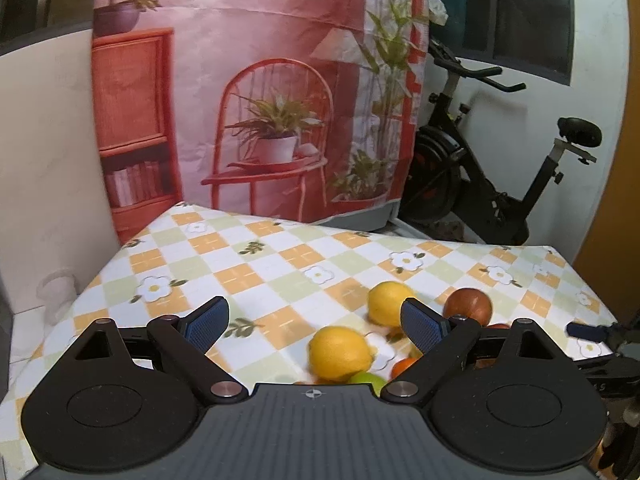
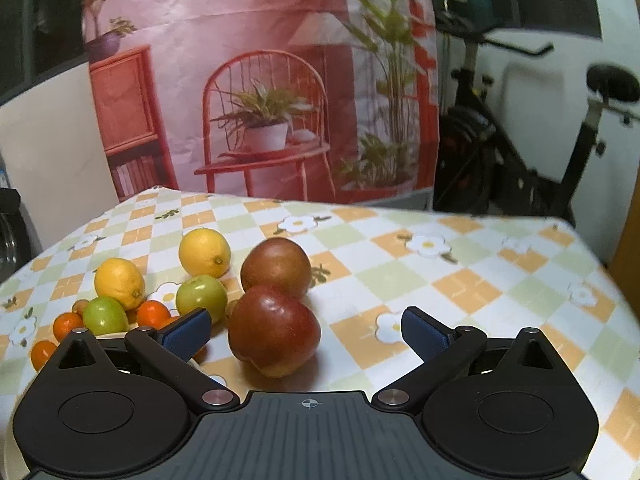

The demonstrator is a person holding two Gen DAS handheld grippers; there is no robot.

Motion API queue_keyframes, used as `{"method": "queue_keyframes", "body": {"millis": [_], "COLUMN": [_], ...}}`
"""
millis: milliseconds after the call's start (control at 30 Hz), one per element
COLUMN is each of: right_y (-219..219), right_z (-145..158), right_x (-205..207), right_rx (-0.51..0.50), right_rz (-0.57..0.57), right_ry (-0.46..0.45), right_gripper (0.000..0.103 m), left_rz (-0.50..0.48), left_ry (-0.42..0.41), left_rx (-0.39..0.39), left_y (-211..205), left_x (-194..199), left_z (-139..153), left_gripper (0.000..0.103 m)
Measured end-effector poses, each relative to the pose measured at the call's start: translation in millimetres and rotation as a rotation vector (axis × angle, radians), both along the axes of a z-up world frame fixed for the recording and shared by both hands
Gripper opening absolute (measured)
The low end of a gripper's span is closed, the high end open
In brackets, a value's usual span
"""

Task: Organize fruits
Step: 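Move both tools toward the fruit pile beside the white plate, then close the left tool's fingers around a red apple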

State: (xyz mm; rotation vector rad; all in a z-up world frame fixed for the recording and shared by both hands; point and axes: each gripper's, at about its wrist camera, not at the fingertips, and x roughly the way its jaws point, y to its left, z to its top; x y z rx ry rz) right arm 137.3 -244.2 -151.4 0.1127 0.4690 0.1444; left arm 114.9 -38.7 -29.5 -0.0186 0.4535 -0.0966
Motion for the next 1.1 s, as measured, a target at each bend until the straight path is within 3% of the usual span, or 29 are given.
{"method": "queue_keyframes", "body": {"millis": [133, 267, 500, 700, 767, 900, 1100], "right_y": [-9, -12, -13, -23, -26, -23, -8], "right_z": [-5, -6, -16, -31, -34, -32, -25], "right_x": [10, 29, 58, 66, 67, 70, 65], "right_rx": [0.073, 0.131, 0.207, 0.364, 0.395, 0.401, 0.281], "right_rz": [0.019, 0.031, 0.067, 0.057, 0.054, 0.069, 0.066], "right_ry": [0.027, 0.058, 0.161, 0.238, 0.245, 0.273, 0.241], "right_gripper": [0.097, 0.092, 0.084, 0.084, 0.079, 0.060, 0.059], "left_rz": [-0.051, -0.094, -0.110, -0.102, -0.099, -0.100, -0.117], "left_ry": [0.000, 0.072, 0.166, 0.219, 0.223, 0.204, 0.192], "left_rx": [-0.033, -0.092, -0.055, -0.049, -0.056, -0.061, -0.065], "left_y": [-22, -39, -52, -41, -37, -34, -33], "left_x": [10, 33, 51, 51, 50, 50, 51], "left_z": [7, 10, -12, -24, -23, -21, -21], "left_gripper": [0.094, 0.092, 0.090, 0.088, 0.087, 0.087, 0.086]}}
